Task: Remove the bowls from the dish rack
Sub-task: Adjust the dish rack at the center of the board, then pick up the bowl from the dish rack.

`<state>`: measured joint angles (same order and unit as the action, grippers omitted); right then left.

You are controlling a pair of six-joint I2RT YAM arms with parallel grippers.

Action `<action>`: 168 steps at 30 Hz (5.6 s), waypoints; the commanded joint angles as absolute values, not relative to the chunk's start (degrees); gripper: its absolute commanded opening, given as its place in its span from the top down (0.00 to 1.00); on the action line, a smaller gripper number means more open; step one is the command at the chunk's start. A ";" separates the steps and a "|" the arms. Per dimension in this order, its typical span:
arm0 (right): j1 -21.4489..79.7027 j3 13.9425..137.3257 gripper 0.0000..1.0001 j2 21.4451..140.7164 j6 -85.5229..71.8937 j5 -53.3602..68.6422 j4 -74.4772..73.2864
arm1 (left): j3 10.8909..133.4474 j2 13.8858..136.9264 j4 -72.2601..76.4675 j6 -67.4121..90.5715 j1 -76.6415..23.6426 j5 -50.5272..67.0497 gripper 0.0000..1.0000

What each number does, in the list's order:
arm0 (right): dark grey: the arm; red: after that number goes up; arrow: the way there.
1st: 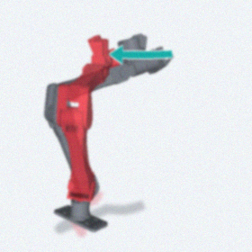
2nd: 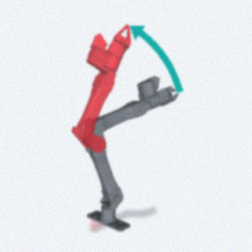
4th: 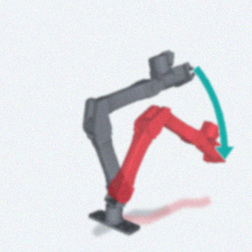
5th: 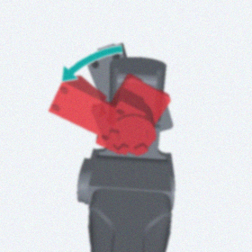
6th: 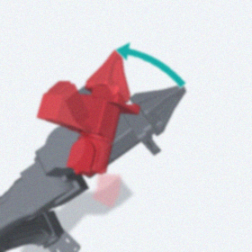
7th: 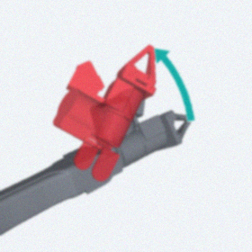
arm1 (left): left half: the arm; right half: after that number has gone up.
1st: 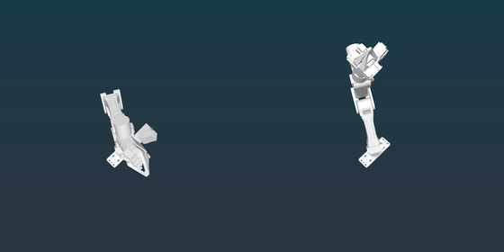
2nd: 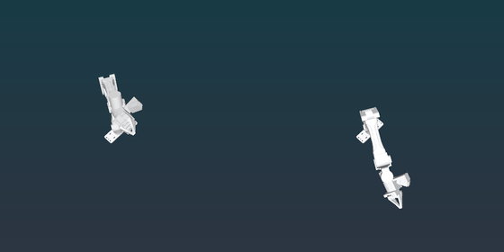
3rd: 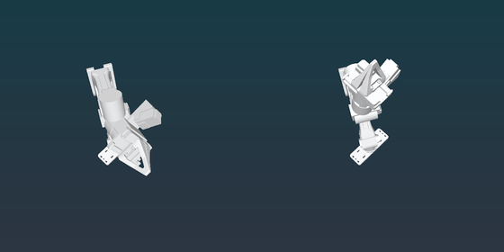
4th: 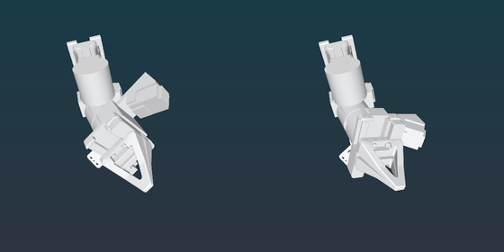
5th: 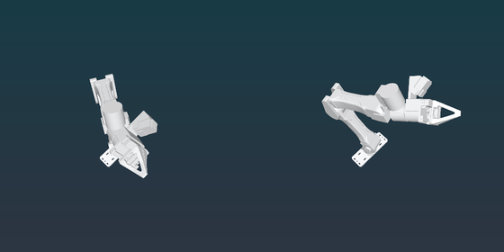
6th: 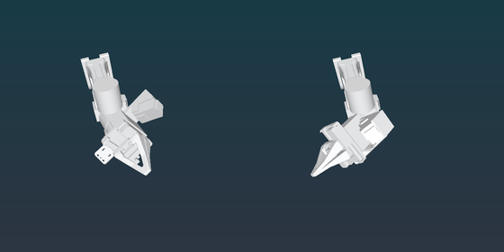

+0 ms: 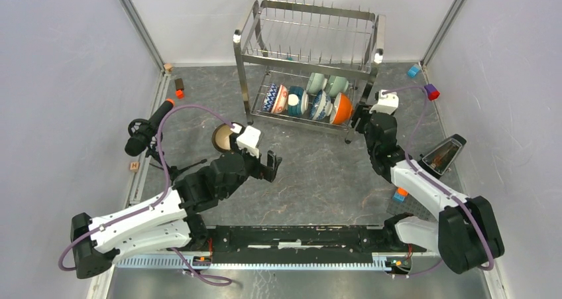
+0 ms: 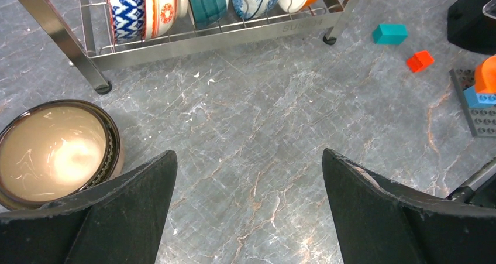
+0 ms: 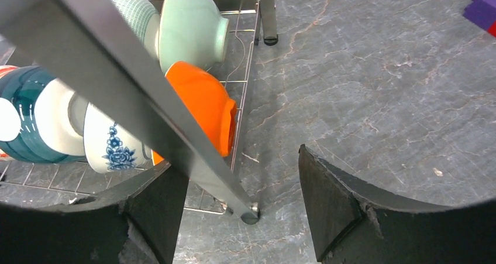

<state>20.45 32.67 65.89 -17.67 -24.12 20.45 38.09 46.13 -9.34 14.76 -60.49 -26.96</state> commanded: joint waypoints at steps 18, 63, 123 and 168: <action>14.67 31.20 0.10 61.73 -22.83 -16.36 21.25 | 50.86 57.09 -2.89 18.03 -49.63 -42.44 0.03; 15.60 15.95 0.04 20.26 -26.92 2.11 -2.28 | 61.80 87.91 22.55 12.30 -28.38 -18.65 0.74; 15.69 22.96 0.02 30.48 -23.03 14.32 -7.02 | 37.62 45.11 -11.41 36.49 -55.37 -24.23 0.07; 15.68 5.62 0.11 12.18 -27.79 11.72 -10.03 | 75.94 112.10 25.70 11.65 -58.58 -32.40 0.28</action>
<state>15.40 5.32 12.93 -28.05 12.82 -9.43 73.89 109.95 17.98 18.52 -59.16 -30.20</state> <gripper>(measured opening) 0.890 0.741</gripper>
